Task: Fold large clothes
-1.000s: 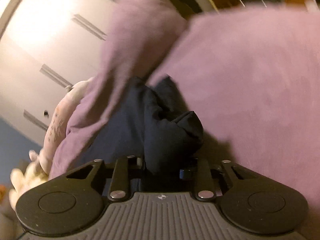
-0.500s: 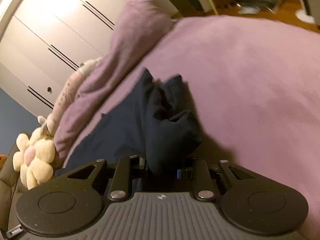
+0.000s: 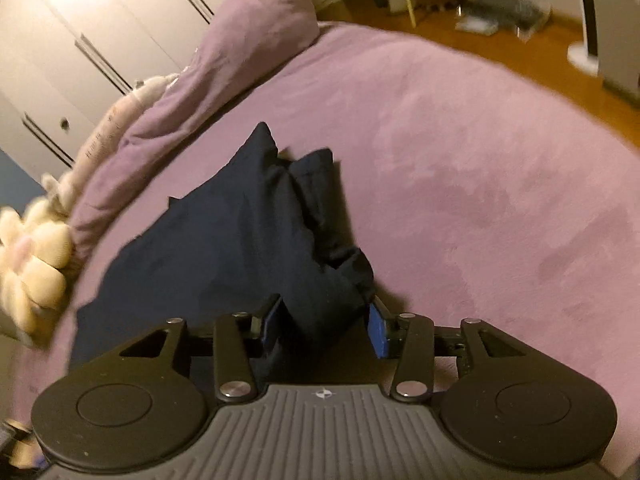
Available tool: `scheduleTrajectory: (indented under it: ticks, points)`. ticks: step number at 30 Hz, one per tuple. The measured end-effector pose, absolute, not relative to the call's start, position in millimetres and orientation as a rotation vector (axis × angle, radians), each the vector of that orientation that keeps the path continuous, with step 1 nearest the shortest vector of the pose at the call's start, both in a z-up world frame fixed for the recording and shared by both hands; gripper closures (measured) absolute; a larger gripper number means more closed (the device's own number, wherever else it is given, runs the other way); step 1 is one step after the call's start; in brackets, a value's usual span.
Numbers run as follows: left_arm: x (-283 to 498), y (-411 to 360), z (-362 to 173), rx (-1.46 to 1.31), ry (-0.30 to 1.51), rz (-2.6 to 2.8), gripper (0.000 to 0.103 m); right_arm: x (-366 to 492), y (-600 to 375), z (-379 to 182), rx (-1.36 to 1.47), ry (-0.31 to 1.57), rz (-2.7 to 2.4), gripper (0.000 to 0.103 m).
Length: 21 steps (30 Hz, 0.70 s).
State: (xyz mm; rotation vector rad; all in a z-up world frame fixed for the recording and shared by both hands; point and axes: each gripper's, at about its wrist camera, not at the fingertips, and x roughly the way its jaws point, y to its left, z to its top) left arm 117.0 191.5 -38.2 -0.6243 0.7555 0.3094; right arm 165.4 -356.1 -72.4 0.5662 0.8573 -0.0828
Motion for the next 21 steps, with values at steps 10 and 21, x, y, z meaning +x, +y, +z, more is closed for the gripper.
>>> scheduleTrajectory:
  ticks: [10,21]
  points:
    - [187.3,92.2,-34.5,-0.335,0.674,0.174,0.008,217.9,-267.6,-55.6,0.146,0.670,0.053,0.066]
    - [314.1,60.5,-94.6,-0.173,0.652,0.320,0.008,349.9,-173.0,-123.7,-0.106,0.699,0.155,0.073]
